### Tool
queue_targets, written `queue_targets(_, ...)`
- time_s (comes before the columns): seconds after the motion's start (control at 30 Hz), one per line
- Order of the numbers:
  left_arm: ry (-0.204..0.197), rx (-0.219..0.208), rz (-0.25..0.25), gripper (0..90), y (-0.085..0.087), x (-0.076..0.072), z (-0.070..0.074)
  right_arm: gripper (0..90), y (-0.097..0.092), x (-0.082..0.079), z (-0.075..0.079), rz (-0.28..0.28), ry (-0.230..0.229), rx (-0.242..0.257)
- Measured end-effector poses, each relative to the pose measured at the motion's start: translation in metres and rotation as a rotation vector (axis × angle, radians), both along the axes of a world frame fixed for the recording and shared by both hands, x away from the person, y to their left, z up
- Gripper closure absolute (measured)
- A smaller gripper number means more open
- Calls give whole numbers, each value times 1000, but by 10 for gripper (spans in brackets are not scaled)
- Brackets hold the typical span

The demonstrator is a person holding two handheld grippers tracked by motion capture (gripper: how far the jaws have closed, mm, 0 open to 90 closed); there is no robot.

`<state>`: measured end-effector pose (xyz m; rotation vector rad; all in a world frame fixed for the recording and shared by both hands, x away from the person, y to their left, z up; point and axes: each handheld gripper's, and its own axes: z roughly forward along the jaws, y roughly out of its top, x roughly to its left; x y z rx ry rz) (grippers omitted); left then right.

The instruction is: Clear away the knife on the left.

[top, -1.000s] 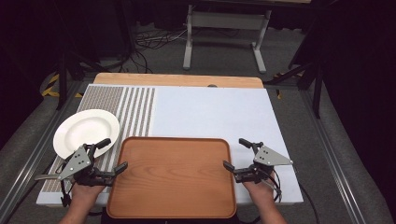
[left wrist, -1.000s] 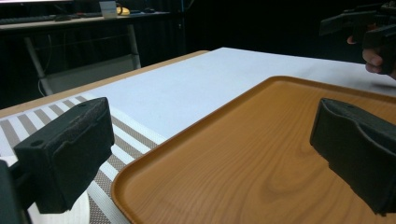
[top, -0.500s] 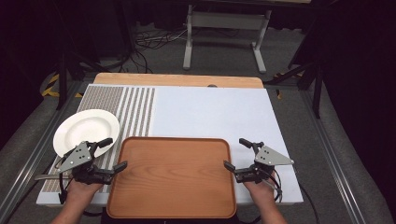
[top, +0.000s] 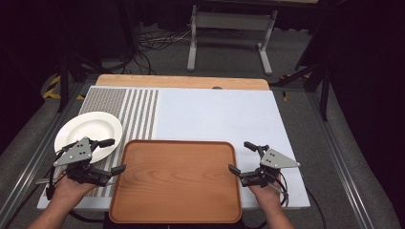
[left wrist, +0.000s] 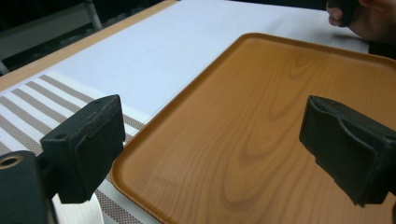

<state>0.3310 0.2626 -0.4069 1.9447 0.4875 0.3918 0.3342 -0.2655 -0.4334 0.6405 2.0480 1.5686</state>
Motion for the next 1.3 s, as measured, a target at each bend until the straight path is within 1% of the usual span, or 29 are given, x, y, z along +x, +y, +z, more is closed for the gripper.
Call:
queue_targets(0.03, 0, 0, 0, 84, 0, 0, 0, 39, 0, 0, 0, 0, 0, 0)
queue_targets(0.07, 4, 15, -6, 84, 0, 0, 1, 39, 0, 0, 0, 1, 1, 0)
queue_targets(0.1, 3, 43, -16, 88, 0, 1, 3, 39, 0, 0, 0, 5, 4, 3)
queue_targets(0.17, 11, 66, -25, 88, -1, 1, 5, 40, 0, 0, 0, 6, 5, 2)
queue_targets(0.2, 11, 66, -25, 90, -1, 1, 5, 40, 0, 0, 0, 6, 5, 2)
queue_targets(0.23, 16, 84, -33, 90, 0, 1, 7, 40, 0, 1, -1, 8, 5, 0)
queue_targets(0.27, 16, 84, -33, 92, 0, 1, 7, 40, 0, 1, -1, 8, 5, 0)
queue_targets(0.33, 30, 104, -50, 101, 0, 2, 10, 39, 0, 1, -1, 10, 8, -1)
queue_targets(0.37, 30, 104, -50, 103, 0, 2, 10, 39, 0, 1, -1, 11, 7, -2)
queue_targets(0.5, 37, 158, -72, 112, 1, 2, 15, 40, 0, 1, -1, 12, 6, -2)
queue_targets(0.53, 37, 158, -72, 118, 1, 2, 15, 40, 0, 1, -1, 12, 7, -2)
queue_targets(0.57, 47, 181, -90, 125, 1, 2, 17, 39, 0, 1, -1, 13, 7, -2)
queue_targets(0.6, 47, 181, -90, 130, 1, 2, 17, 39, 0, 1, -1, 14, 7, -3)
queue_targets(0.63, 55, 216, -103, 130, 0, 3, 19, 39, 0, 1, -1, 15, 9, -2)
queue_targets(0.67, 56, 236, -109, 130, 0, 3, 20, 40, 1, 1, -1, 14, 10, -4)
queue_targets(0.73, 60, 258, -119, 131, 0, 3, 21, 40, 1, 1, -2, 16, 11, -6)
queue_targets(0.77, 60, 258, -119, 132, 0, 3, 21, 40, 1, 1, -2, 16, 11, -6)
queue_targets(0.8, 66, 277, -129, 136, 1, 4, 23, 40, 1, 1, -2, 16, 12, -7)
queue_targets(0.9, 72, 313, -139, 141, 2, 4, 26, 40, 1, 1, -2, 17, 13, -8)
queue_targets(0.93, 72, 313, -139, 147, 2, 4, 26, 40, 2, 1, -2, 18, 13, -8)
queue_targets(0.97, 79, 337, -151, 157, 4, 4, 27, 40, 2, 1, -2, 20, 13, -7)
queue_targets(1.1, 92, 386, -167, 172, 6, 5, 28, 41, 2, 1, -2, 23, 13, -9)
queue_targets(1.2, 95, 413, -172, 182, 8, 4, 28, 41, 2, 1, -2, 23, 13, -9)
queue_targets(1.23, 95, 413, -172, 183, 8, 4, 28, 41, 2, 1, -2, 23, 13, -9)
queue_targets(1.27, 98, 430, -174, 185, 9, 4, 28, 41, 2, 1, -2, 25, 13, -8)
queue_targets(1.3, 98, 430, -174, 188, 9, 4, 28, 41, 2, 1, -2, 25, 13, -8)
